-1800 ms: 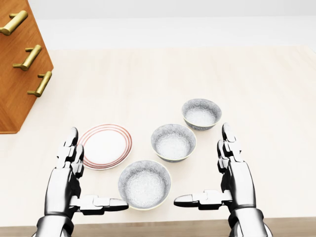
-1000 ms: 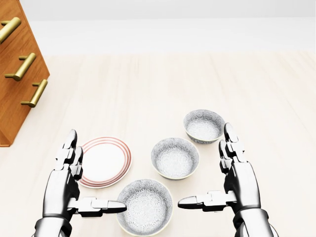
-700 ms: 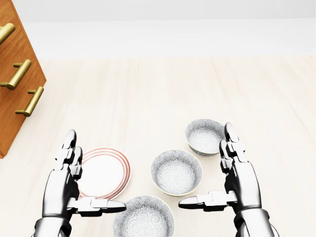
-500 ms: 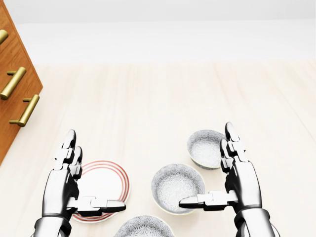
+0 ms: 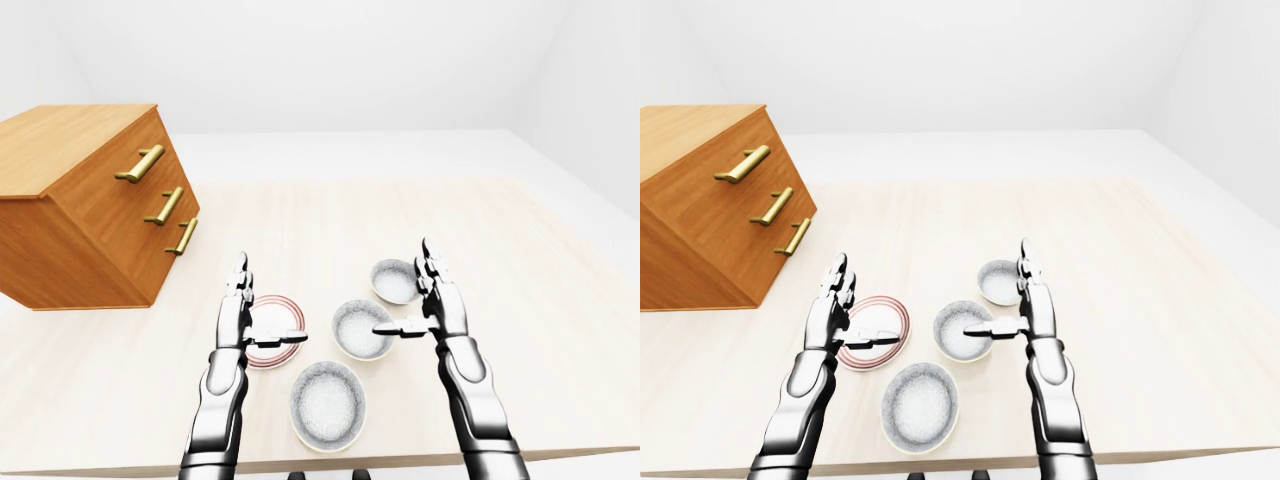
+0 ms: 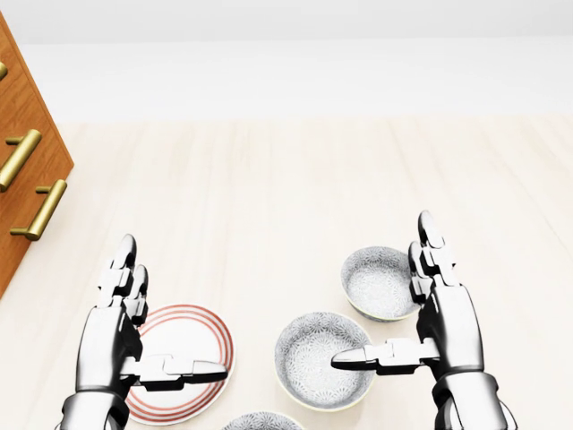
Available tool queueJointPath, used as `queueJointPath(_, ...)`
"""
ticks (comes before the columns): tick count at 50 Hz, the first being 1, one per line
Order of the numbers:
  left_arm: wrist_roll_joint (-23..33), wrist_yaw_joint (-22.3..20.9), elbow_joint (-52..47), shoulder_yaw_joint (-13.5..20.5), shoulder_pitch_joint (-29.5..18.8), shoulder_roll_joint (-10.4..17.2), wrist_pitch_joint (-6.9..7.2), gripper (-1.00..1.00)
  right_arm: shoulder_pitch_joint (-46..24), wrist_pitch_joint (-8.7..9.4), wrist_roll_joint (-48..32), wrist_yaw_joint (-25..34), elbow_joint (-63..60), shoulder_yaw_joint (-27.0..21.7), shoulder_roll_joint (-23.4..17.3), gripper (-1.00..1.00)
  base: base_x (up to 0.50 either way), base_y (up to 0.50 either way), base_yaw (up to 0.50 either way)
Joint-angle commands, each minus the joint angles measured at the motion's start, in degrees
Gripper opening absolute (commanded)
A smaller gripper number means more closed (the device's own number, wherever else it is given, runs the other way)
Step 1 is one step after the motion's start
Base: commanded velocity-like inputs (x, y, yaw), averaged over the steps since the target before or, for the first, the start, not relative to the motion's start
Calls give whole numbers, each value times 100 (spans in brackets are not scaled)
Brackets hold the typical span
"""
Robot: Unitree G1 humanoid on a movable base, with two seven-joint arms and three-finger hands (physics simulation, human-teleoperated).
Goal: Stack the bowl at the front on the bowl in the middle.
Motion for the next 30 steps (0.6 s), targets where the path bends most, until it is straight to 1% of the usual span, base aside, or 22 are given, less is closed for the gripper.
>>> queueJointPath(1, -27, 44, 113, 43, -68, 10, 3, 100, -184, -140, -332, -63, -175, -218, -223, 100, 0, 0, 0)
queueJointPath(2, -29, 46, 120, 43, -71, 11, 2, 100, -189, -139, -351, -52, -188, -235, -217, 100, 0, 0, 0)
queueJointPath(3, -39, 46, 205, 60, -102, 21, -51, 100, -183, 30, -491, -24, -650, -294, -306, 100, 0, 0, 0)
queueJointPath(4, -45, 46, 227, 67, -111, 26, -63, 100, -190, 32, -554, -2, -734, -335, -312, 100, 0, 0, 0)
queueJointPath(5, -57, 38, 276, 82, -121, 36, -103, 100, -202, 264, -515, 88, -1015, -406, -333, 100, 0, 0, 0)
queueJointPath(8, -73, 39, 176, 88, -105, 41, -19, 100, -271, 598, -539, 218, -1422, -541, -388, 100, 0, 0, 0)
queueJointPath(9, -74, 41, 156, 87, -102, 40, -3, 100, -305, 578, -612, 244, -1445, -592, -434, 100, 0, 0, 0)
queueJointPath(11, -83, 40, 182, 95, -115, 42, -10, 100, -343, 616, -601, 353, -1455, -696, -486, 100, 0, 0, 0)
queueJointPath(13, -84, 50, 191, 99, -122, 42, -8, 100, -416, 475, -754, 463, -1363, -857, -663, 100, 0, 0, 0)
queueJointPath(14, -81, 55, 198, 99, -124, 42, -11, 100, -450, 509, -760, 559, -1375, -937, -728, 100, 0, 0, 0)
queueJointPath(15, -80, 57, 206, 99, -126, 43, -15, 100, -516, 493, -864, 604, -1353, -1026, -829, 100, 0, 0, 0)
queueJointPath(16, -84, 58, 235, 105, -139, 46, -25, 100, -575, 435, -980, 637, -1301, -1085, -909, 100, 0, 0, 0)
queueJointPath(18, -87, 63, 202, 104, -132, 45, 8, 100, -634, 354, -1088, 758, -1225, -1175, -1010, 100, 0, 0, 0)
queueJointPath(21, -96, 72, 182, 112, -138, 48, 45, 100, -672, 8, -1456, 880, -1093, -1267, -1171, 100, 0, 0, 0)
queueJointPath(22, -100, 74, 193, 115, -138, 47, 37, 100, -674, -192, -1601, 878, -982, -1287, -1217, 100, 0, 0, 0)
queueJointPath(23, -98, 82, 118, 106, -121, 43, 99, 100, -624, -334, -1773, 928, -921, -1289, -1265, 100, 0, 0, 0)
queueJointPath(24, -98, 84, 133, 108, -129, 44, 92, 100, -611, -334, -1962, 895, -759, -1300, -1298, 100, 0, 0, 0)
queueJointPath(25, -104, 80, 192, 115, -143, 46, 49, 100, -590, -334, -2111, 912, -717, -1300, -1310, 100, 0, 0, 0)
queueJointPath(26, -105, 84, 156, 112, -138, 45, 79, 100, -562, -334, -2213, 912, -644, -1315, -1306, 100, 0, 0, 0)
queueJointPath(27, -109, 87, 127, 112, -131, 44, 104, 100, -531, -334, -2506, 817, -463, -1299, -1370, 100, 0, 0, 0)
queueJointPath(29, -115, 89, 185, 119, -146, 45, 63, 100, -510, -334, -3148, 556, -156, -1284, -1491, 100, 0, 0, 0)
queueJointPath(30, -120, 91, 180, 120, -149, 45, 72, 100, -504, -334, -3436, 478, -73, -1282, -1544, 100, 0, 0, 0)
